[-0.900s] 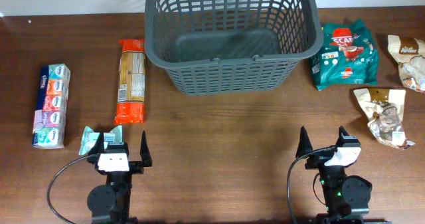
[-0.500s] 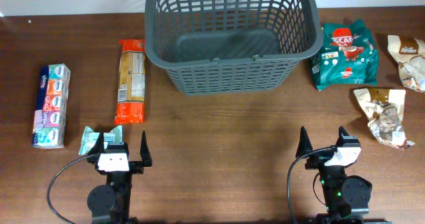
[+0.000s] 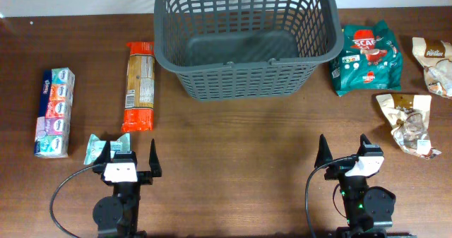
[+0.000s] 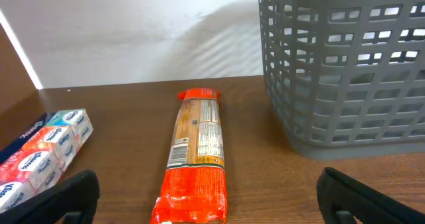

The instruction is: Pack container

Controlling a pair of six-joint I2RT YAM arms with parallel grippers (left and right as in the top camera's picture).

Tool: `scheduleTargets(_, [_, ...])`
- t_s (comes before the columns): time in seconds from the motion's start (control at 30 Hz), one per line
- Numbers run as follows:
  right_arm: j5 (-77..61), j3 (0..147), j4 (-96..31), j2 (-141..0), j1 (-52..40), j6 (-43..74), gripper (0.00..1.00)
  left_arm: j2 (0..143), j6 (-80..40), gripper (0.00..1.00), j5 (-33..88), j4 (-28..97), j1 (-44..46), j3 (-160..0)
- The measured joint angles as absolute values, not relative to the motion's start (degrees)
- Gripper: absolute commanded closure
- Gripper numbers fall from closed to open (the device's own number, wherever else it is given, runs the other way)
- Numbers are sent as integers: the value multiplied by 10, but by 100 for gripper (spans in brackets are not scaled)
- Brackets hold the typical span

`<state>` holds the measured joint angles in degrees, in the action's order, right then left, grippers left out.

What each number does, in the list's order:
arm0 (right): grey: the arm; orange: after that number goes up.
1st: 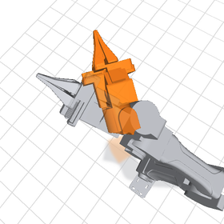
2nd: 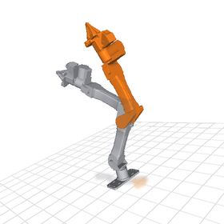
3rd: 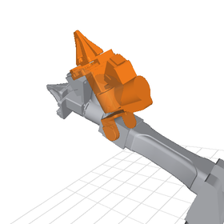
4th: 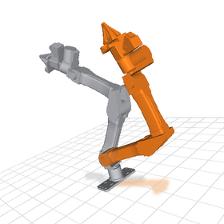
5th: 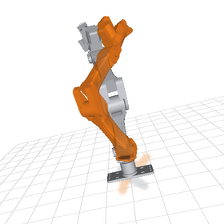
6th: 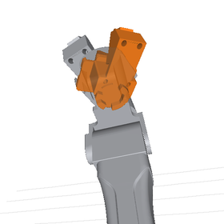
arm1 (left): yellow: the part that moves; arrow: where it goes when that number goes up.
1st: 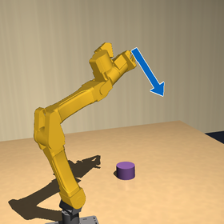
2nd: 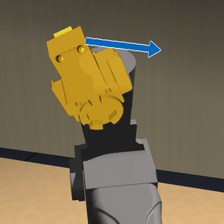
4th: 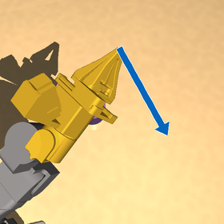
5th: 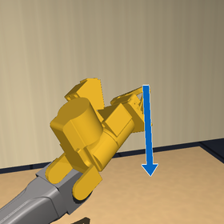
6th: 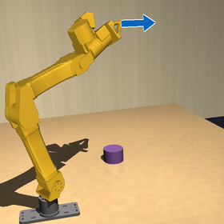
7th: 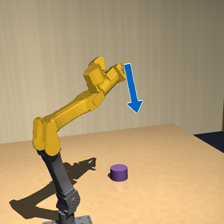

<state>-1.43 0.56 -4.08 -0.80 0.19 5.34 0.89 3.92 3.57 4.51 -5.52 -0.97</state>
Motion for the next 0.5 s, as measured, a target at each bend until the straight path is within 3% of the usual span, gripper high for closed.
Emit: scheduleTargets(0.5, [-21,6,-40,-8,2,53,1,9,39,1,36,45,-55,-10])
